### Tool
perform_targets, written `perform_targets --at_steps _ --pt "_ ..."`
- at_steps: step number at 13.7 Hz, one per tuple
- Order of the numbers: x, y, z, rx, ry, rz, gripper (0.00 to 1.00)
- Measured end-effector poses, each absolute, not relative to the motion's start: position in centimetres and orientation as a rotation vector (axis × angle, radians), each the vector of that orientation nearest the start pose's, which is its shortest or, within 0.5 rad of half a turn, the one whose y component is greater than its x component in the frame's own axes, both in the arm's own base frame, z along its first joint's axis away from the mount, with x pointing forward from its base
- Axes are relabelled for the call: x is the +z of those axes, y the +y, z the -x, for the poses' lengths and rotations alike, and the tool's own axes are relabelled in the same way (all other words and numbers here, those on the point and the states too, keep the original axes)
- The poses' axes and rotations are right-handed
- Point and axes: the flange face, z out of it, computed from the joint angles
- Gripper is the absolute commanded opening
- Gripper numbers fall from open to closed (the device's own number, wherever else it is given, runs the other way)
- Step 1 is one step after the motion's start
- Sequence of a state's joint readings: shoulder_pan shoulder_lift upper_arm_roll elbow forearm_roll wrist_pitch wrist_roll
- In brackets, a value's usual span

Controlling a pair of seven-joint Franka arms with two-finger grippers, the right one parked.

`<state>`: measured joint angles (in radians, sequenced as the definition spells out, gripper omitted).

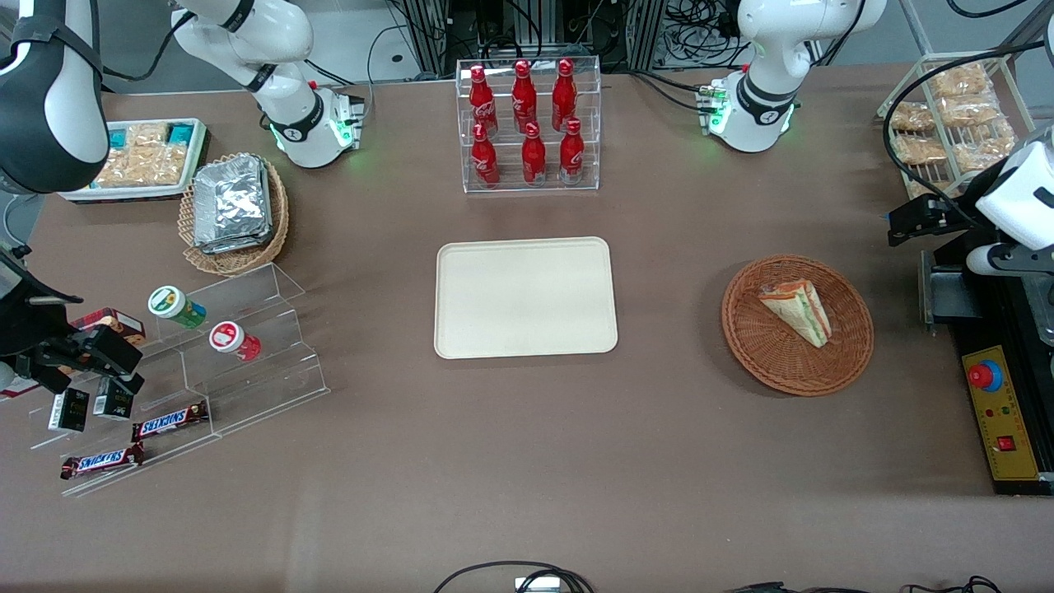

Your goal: Place sandwich from basket to tray

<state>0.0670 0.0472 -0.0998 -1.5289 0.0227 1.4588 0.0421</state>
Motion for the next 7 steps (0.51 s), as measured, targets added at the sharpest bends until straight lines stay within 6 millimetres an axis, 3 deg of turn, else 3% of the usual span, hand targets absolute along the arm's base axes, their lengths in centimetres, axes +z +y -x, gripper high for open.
perform_targets --at_steps 5,7 --pt "60.3 -1.1 -55.8 0.204 0.107 3.115 1.00" --pt "59.2 -1.0 -56.1 0.228 0.104 3.113 1.00"
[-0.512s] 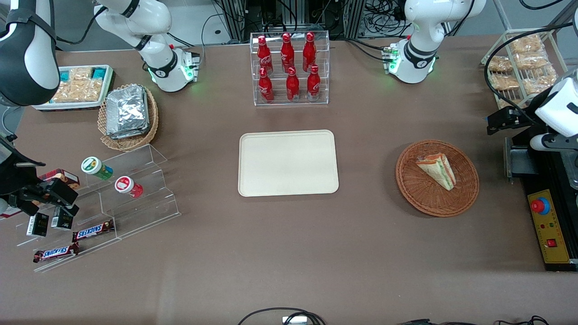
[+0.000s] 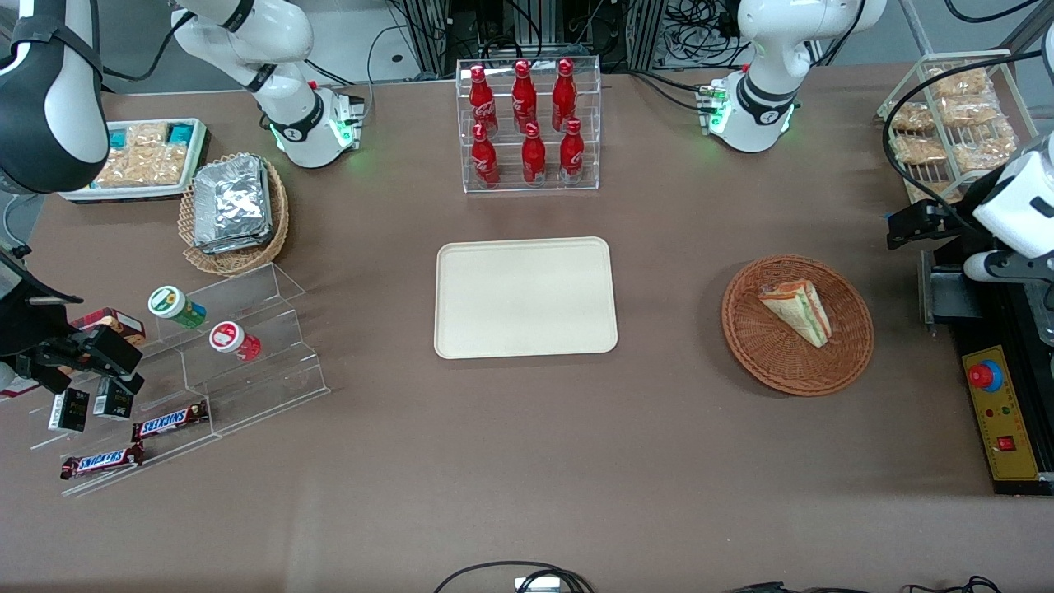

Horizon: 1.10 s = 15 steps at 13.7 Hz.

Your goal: Place sandwich from basket to tray

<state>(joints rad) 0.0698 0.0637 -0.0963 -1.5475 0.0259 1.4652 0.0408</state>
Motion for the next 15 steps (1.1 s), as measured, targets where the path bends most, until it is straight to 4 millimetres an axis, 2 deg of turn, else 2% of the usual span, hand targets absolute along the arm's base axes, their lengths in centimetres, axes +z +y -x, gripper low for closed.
perform_targets --at_steps 2,6,12,15 --pt "56.4 -0.9 -56.4 0.239 0.060 3.102 1.00" --pt "48.7 -0.8 -55.9 0.231 -0.078 3.069 1.00" --pt "37.7 -1.0 -52.3 0.130 -0.350 3.054 1.00" --pt "34.4 -0.7 -50.8 0.087 -0.448 3.049 1.00"
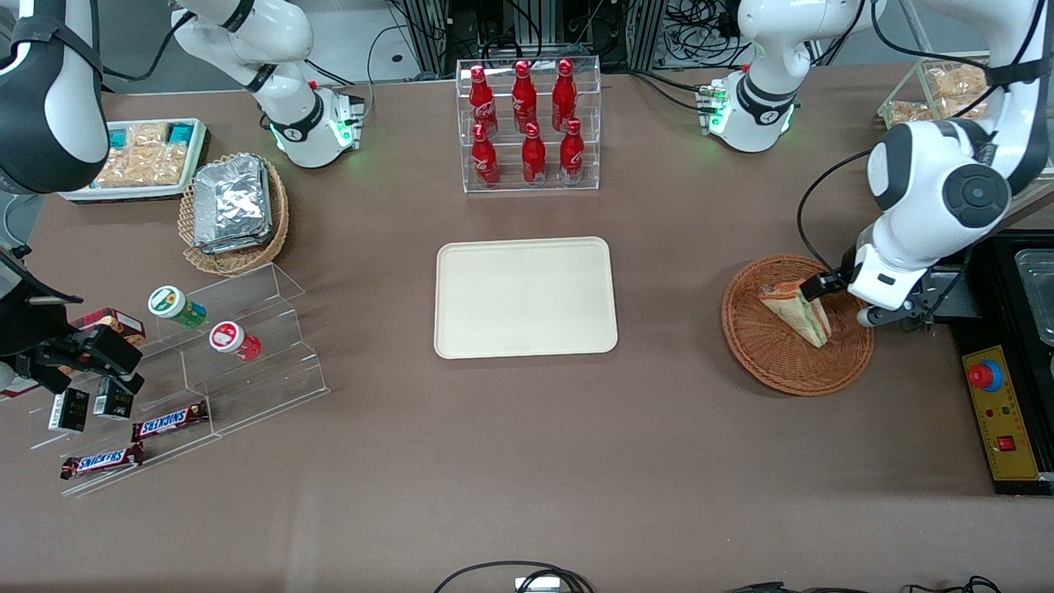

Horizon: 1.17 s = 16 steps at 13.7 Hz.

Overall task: Place sandwich from basket to tray
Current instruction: 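Lower the open left gripper over the sandwich in the wicker basket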

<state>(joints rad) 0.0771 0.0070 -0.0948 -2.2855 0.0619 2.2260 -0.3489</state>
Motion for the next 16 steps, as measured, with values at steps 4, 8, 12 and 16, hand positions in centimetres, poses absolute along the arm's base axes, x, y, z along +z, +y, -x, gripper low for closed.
perform_targets --at_steps 4,8,12,16 --pt "30.6 -0.3 -48.9 0.008 -0.559 3.049 1.00" --pt "28.8 -0.3 -48.5 -0.013 -0.635 3.042 1.00" --pt "25.9 -0.5 -48.0 -0.047 -0.664 3.052 1.00" --pt "23.3 -0.1 -47.5 -0.029 -0.692 3.052 0.59"
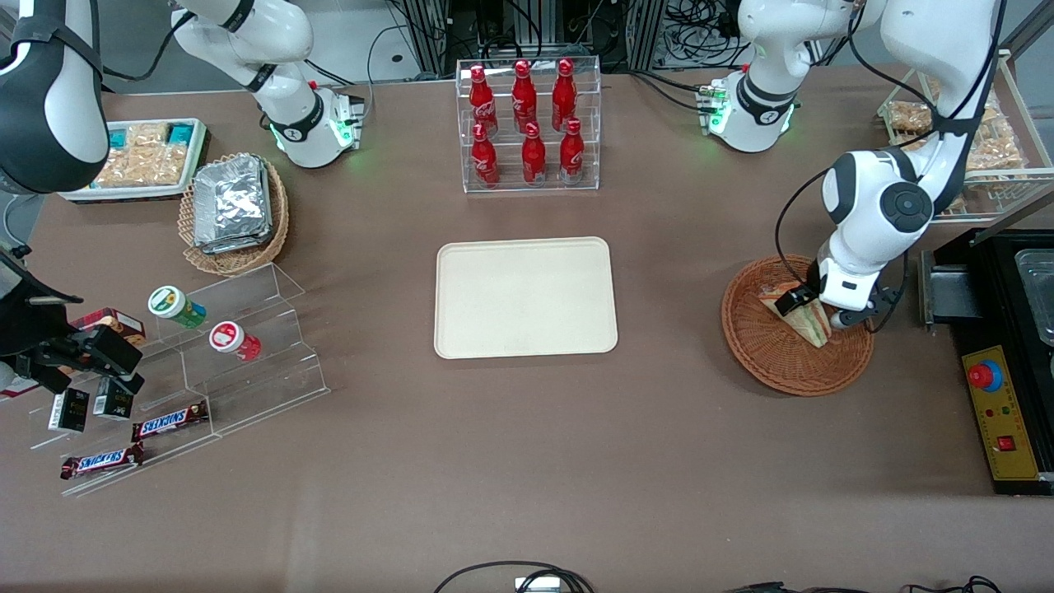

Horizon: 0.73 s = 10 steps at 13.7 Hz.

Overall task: Place sandwich from basket to tray
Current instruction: 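Lower the open left gripper over the sandwich in the wicker basket, then close the left gripper on the sandwich's crust edge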

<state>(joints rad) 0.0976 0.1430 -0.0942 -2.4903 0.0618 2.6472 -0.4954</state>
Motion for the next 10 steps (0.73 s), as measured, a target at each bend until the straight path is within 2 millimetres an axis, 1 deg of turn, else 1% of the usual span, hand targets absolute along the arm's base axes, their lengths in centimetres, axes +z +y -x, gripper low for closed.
perform_targets --at_steps 1,2,7,9,10 --pt "23.1 -0.1 -47.5 -0.024 -0.694 3.051 0.19" --pt "23.1 -0.1 -47.5 -0.023 -0.696 3.051 0.00" --pt "23.2 0.0 -47.5 -0.028 -0.727 3.044 0.00" --pt "24.1 0.0 -47.8 -0.018 -0.728 3.039 0.00" --pt "25.2 0.0 -48.1 -0.012 -0.726 3.034 0.00"
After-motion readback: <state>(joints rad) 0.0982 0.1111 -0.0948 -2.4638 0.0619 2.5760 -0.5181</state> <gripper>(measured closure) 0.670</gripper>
